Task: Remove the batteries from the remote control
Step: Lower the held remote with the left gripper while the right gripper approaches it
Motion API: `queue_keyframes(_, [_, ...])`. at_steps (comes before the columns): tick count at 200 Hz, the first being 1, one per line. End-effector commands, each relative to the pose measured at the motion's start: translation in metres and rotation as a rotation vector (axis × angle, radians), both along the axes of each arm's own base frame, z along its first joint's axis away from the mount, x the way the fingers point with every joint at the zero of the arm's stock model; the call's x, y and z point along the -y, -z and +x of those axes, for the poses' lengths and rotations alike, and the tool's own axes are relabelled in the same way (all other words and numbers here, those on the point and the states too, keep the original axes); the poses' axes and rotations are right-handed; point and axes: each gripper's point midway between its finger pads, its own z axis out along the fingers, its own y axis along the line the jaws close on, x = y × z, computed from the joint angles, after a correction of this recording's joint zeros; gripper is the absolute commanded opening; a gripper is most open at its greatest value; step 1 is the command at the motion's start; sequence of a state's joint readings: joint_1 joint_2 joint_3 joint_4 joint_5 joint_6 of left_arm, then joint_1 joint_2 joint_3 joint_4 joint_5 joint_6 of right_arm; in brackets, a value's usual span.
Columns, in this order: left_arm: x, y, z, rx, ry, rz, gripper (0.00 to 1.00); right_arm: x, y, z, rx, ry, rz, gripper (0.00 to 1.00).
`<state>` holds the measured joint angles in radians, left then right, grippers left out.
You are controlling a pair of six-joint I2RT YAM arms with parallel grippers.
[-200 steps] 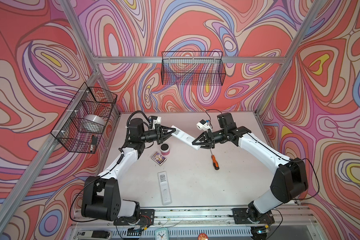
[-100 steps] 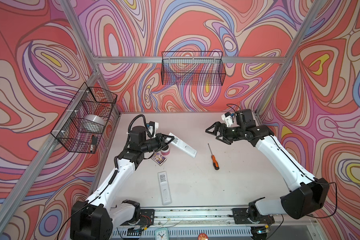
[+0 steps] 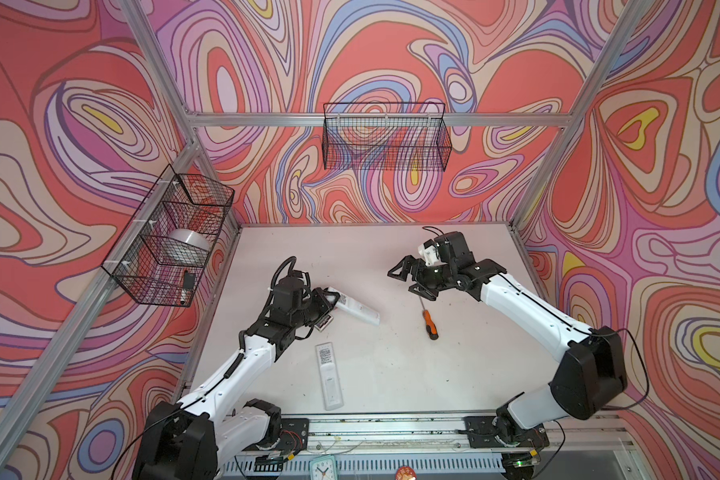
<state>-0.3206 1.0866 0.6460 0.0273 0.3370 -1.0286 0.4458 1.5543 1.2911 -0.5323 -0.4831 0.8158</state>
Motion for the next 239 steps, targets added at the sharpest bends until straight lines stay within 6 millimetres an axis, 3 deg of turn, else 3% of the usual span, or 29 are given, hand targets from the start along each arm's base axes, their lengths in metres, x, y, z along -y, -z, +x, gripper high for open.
queue_keyframes(1, [-0.018, 0.005, 0.010, 0.036, -0.137, 0.038, 0.00, -0.001, -0.004, 0.010, 0.051, -0.020, -0.036, 0.98])
queue_keyframes(15, [-0.016, 0.014, 0.011, 0.065, -0.166, -0.006, 0.00, 0.000, 0.004, 0.009, 0.022, -0.003, -0.046, 0.98])
queue_keyframes(19, [-0.013, 0.009, 0.014, 0.090, -0.167, -0.025, 0.00, 0.000, 0.005, 0.009, 0.019, -0.002, -0.044, 0.98])
queue_keyframes(23, [-0.013, 0.023, 0.009, 0.073, -0.165, -0.021, 0.00, 0.000, 0.007, 0.009, 0.014, -0.003, -0.041, 0.98])
queue_keyframes(67, [0.008, 0.048, 0.006, 0.038, -0.069, 0.013, 0.00, -0.016, 0.031, 0.010, -0.064, -0.131, -0.098, 0.98])
queue_keyframes(133, [0.021, 0.046, -0.001, 0.161, -0.030, -0.032, 0.00, -0.044, 0.080, -0.029, -0.209, -0.177, -0.014, 0.98])
queue_keyframes(159, [0.027, 0.048, -0.004, 0.173, -0.003, -0.080, 0.00, -0.060, 0.090, -0.044, -0.216, -0.224, -0.010, 0.98])
queue_keyframes(162, [0.027, 0.047, -0.004, 0.176, -0.002, -0.087, 0.00, -0.061, 0.101, -0.045, -0.238, -0.224, -0.020, 0.98])
queue_keyframes(239, [0.029, 0.053, -0.007, 0.166, 0.015, -0.086, 0.00, -0.058, 0.131, -0.050, -0.249, -0.190, -0.066, 0.93])
